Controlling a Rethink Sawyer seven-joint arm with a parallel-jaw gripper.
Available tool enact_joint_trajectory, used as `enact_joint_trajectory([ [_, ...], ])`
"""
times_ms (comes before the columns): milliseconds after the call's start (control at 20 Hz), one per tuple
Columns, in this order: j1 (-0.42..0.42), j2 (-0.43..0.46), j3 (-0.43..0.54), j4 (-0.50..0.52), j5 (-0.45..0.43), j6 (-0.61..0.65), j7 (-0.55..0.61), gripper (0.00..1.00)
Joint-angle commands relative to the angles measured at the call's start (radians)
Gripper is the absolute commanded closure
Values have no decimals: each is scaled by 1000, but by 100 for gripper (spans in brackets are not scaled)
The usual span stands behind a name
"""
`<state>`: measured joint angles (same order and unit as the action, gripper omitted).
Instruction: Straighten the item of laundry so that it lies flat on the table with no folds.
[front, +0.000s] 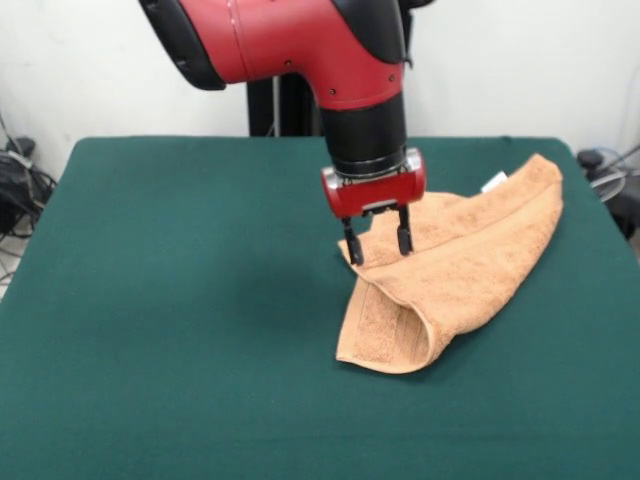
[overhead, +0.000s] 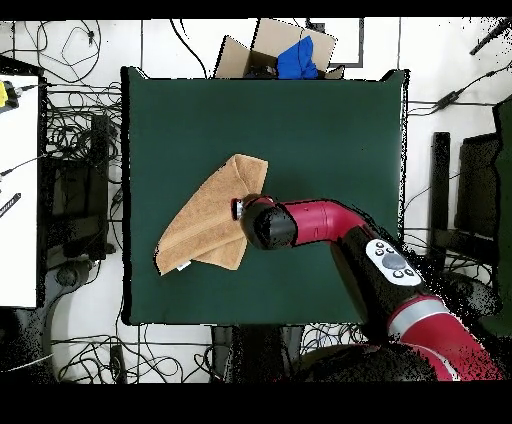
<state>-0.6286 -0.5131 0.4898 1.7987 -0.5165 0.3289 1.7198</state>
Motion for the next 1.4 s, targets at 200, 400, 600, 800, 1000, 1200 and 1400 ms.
enact_joint_trajectory([
  [200, -27, 56, 35, 15, -74, 84, -107, 0],
  [400, -37, 69, 31, 15, -81, 74, -108, 0],
  [600, -43, 61, 30, 31, -85, 66, -94, 0],
  [800, -45, 62, 23, 44, -92, 53, -79, 0],
  [1000, -43, 61, 21, 48, -94, 50, -75, 0],
  [1200, -40, 57, 21, 51, -92, 49, -69, 0],
  [1400, -35, 70, 20, 40, -94, 45, -67, 0],
])
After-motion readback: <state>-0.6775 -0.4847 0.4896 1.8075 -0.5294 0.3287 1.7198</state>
